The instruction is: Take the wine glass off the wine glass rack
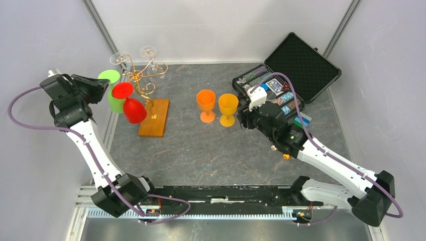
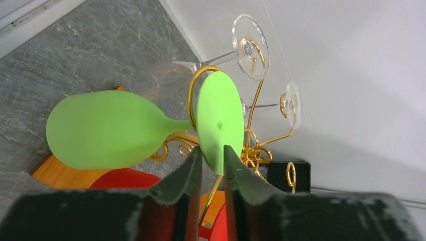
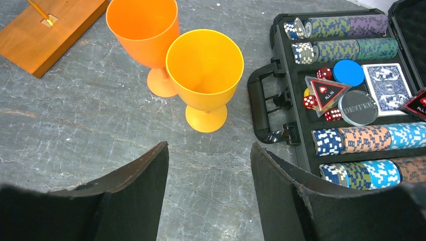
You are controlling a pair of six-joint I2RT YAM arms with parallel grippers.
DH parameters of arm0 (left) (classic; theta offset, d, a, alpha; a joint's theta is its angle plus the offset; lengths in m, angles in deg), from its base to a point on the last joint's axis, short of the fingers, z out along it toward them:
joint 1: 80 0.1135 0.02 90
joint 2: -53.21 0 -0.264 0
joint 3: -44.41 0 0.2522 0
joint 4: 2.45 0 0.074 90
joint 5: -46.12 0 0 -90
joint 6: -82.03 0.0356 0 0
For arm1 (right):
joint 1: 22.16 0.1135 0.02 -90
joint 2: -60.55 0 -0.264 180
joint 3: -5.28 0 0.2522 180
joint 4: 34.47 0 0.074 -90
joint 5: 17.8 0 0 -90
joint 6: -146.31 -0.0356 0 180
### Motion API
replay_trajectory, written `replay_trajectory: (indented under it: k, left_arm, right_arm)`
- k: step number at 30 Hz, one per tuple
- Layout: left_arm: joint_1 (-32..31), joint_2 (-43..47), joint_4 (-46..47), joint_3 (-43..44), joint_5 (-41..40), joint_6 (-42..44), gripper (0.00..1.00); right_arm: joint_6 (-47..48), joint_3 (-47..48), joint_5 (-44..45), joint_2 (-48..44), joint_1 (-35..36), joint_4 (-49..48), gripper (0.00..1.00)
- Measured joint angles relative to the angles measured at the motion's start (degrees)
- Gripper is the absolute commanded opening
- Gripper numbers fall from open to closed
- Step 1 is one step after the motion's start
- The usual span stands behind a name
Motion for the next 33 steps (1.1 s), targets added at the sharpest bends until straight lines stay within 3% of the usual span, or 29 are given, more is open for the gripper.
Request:
replay_trajectory:
  k: [6,14,21,25,28,33]
  left_arm:
    - [0.04,2.32,1.18,-1.55,-1.38,-0.68,0.13]
    - [0.04,5.33,6.21,-7.76,-2.08,-6.12,0.17]
    - [0.04,6.69,12.35,-12.85,-4.15,-12.02,0.44]
    - [0.09,6.71,15.39,-14.67,-4.61,-14.36,0.48]
    - [0.09,6.71,16.50,-15.32,-4.66,-15.19,0.46]
    - [0.09,6.71,17.90,-15.45,-4.83,-15.98,0.25]
  right_arm:
    - [0.17,-1.07,-0.02,-0.61,-0.70,-0.59,0.65]
    - [0.59,-1.25,-0.33,-0.61,-1.14,-0.79,0.65]
    - [0.70,-1.29,-0.52,-0.63,-1.40,-0.96,0.65]
    - [0.90,-1.29,-0.55,-0.63,-1.44,-1.14,0.65]
    - [1.03,-1.29,-0.72,-0.63,-1.49,-1.16,0.65]
    - [1.05,-1.29,-1.09,-0.63,-1.70,-1.16,0.64]
